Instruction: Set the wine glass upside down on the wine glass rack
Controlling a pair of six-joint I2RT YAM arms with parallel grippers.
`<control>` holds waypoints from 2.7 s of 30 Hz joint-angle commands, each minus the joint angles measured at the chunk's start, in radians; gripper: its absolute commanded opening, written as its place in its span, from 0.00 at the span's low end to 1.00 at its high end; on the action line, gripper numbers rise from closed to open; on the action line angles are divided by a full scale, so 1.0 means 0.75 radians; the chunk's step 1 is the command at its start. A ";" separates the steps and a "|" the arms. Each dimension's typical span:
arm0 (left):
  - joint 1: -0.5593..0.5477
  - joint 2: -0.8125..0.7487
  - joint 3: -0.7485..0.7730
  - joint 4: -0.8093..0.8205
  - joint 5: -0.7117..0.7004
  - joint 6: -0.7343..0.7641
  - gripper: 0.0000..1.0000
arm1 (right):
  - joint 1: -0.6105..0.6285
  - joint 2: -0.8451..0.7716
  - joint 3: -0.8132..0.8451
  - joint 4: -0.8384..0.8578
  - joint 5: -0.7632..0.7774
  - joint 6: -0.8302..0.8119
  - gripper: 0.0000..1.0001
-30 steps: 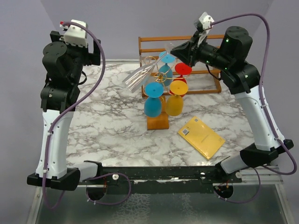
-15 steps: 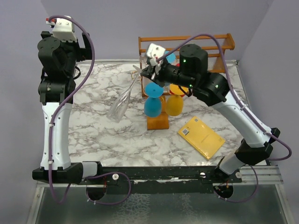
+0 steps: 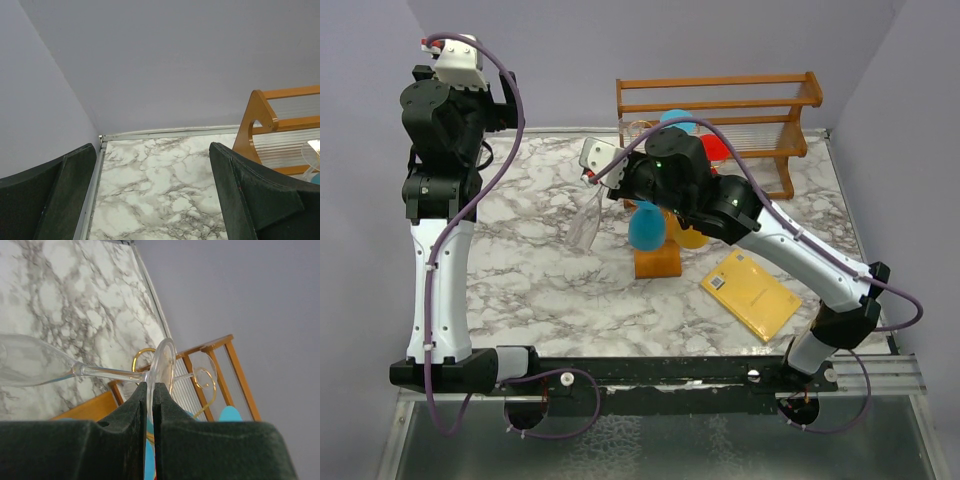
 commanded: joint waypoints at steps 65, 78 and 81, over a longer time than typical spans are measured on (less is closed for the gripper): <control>0.011 -0.040 -0.044 0.056 0.091 0.025 0.99 | 0.015 0.188 -0.066 0.367 0.466 -0.364 0.01; 0.012 -0.022 -0.029 0.055 0.094 0.022 0.99 | 0.016 0.223 -0.010 0.320 0.406 -0.352 0.02; 0.011 -0.020 -0.024 0.056 0.093 0.022 0.99 | 0.017 0.222 -0.006 0.300 0.356 -0.346 0.01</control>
